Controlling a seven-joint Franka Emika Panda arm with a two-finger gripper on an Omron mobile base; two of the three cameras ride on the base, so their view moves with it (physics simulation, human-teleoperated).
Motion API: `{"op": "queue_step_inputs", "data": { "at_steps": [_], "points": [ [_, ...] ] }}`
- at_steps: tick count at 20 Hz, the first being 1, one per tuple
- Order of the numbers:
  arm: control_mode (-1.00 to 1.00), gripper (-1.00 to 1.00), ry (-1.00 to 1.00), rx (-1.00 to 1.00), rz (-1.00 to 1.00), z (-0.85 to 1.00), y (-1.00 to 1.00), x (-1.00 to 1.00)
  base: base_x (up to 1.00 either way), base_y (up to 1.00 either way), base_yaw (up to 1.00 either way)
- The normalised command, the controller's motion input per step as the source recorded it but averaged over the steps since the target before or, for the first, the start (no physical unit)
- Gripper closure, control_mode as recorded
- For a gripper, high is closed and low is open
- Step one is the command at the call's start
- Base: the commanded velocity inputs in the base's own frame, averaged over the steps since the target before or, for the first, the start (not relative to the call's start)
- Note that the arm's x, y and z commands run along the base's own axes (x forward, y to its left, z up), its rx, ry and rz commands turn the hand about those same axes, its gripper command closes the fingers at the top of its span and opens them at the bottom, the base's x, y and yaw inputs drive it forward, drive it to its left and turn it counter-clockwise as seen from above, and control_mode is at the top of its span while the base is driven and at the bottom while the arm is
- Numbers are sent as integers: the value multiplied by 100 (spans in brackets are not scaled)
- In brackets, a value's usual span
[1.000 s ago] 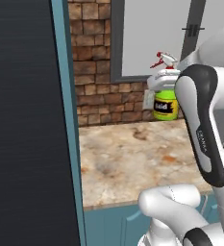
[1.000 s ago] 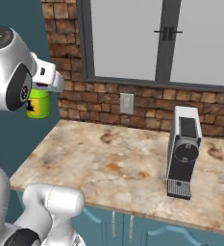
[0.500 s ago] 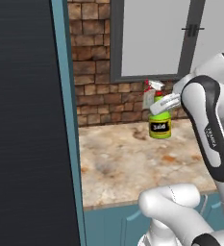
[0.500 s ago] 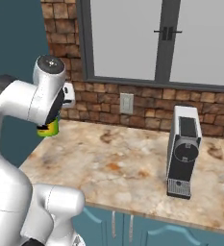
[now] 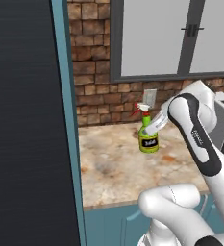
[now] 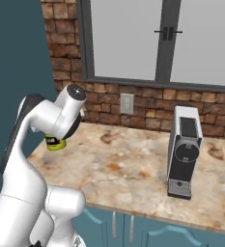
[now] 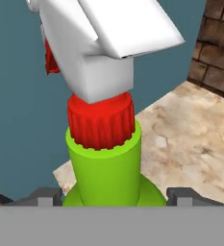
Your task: Move the cutting board and knife to the sink. Then move spray from the cabinet to the counter.
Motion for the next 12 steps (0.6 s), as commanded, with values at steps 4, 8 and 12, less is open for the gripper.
{"op": "queue_step_inputs", "data": {
  "at_steps": [4, 8, 12],
  "points": [
    [-100, 100, -1, 0, 11, -45, 13, 56, 0, 0, 0],
    [-100, 100, 0, 0, 7, -63, 15, 53, 0, 0, 0],
    [-100, 100, -4, 1, 1, -61, 17, 18, 0, 0, 0]
  ]
}}
